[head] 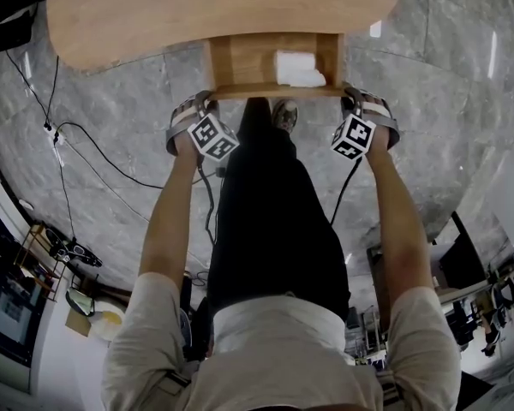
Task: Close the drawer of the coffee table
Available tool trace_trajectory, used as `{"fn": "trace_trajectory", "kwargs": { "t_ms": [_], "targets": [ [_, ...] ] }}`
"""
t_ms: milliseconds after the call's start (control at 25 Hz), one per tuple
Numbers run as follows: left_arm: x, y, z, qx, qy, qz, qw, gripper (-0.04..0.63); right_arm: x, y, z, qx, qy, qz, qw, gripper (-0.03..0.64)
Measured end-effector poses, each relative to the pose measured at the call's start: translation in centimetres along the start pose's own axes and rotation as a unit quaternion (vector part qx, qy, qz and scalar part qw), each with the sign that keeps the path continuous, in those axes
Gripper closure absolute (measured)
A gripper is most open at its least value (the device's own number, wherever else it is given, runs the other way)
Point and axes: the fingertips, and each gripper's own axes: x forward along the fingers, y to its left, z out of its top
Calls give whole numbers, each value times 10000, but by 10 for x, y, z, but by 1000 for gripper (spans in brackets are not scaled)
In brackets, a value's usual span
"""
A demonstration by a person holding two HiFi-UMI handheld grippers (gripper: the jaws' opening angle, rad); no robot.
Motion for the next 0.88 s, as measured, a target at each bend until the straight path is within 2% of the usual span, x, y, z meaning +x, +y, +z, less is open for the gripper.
{"fn": "trace_trajectory", "kwargs": {
  "t_ms": [200, 880],
  "targets": [
    [2, 6, 5, -88, 47, -40, 9999, 474, 3, -9, 0, 49, -6, -1, 10000, 528],
    [5, 27, 12, -23, 67, -93, 9999, 474, 5, -28, 5, 246, 77, -18, 9997, 526]
  ]
}}
